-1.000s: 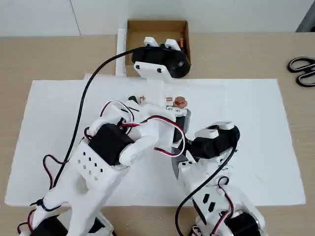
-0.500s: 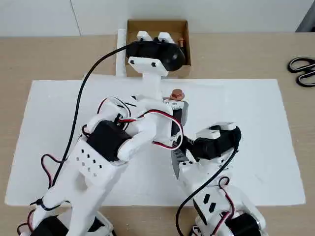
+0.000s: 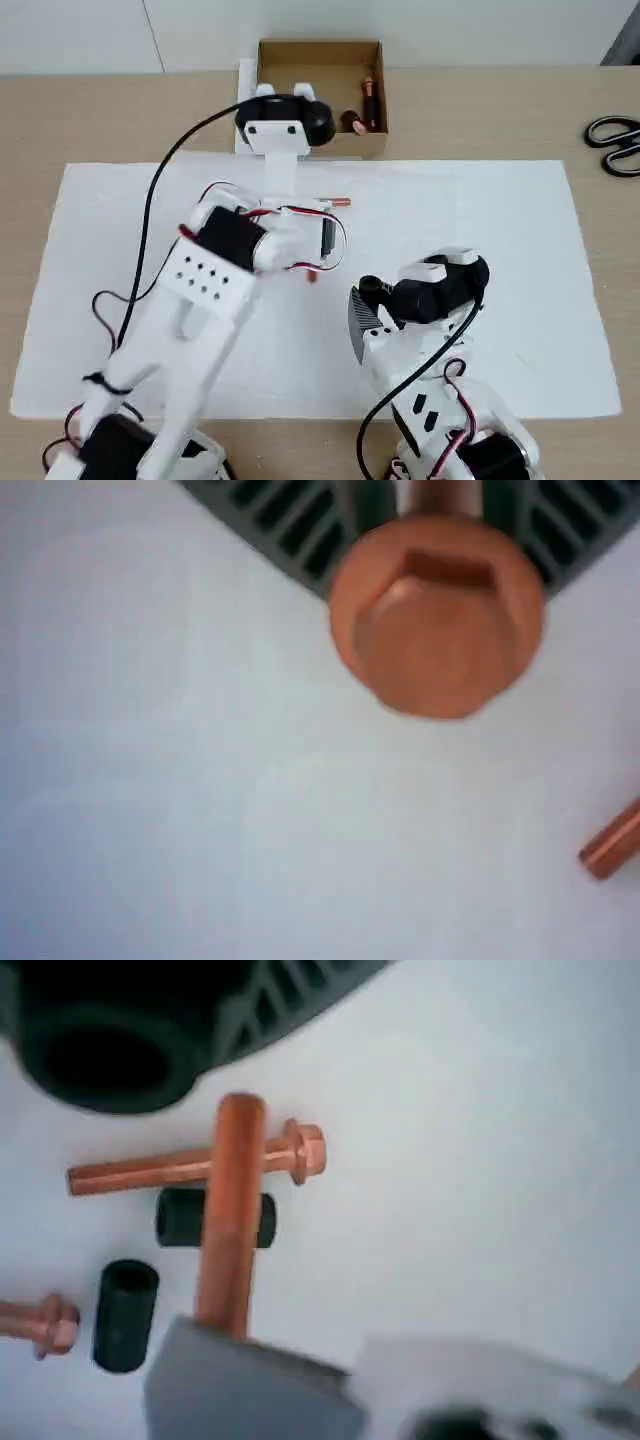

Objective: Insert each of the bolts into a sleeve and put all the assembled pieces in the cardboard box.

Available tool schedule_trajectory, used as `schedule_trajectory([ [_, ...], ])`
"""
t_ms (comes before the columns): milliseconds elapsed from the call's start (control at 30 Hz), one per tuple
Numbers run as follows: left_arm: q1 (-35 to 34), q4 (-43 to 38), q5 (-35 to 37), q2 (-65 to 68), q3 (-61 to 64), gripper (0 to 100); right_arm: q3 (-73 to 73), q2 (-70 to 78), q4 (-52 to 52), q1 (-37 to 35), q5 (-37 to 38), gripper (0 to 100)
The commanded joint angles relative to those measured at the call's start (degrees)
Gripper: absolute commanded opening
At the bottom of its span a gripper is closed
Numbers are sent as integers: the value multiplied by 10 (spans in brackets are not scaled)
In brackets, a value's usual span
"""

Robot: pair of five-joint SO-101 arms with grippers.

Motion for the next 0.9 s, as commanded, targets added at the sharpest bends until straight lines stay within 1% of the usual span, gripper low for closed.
schedule_trajectory([
  [0, -4, 0, -5, 44, 7, 6, -4, -5, -16, 1, -4, 3],
  [267, -3, -2, -5, 183, 13, 6, -4, -5, -15, 0, -4, 3],
  [367, -3, -25, -5, 215, 14, 6, -4, -5, -15, 0, -4, 3],
  [533, -3, -45, -4, 251, 13, 6, -5, -5, -14, 0, -4, 3],
  [867, -5, -55, -4, 295, 12, 8, -5, -5, -14, 0, -4, 3],
])
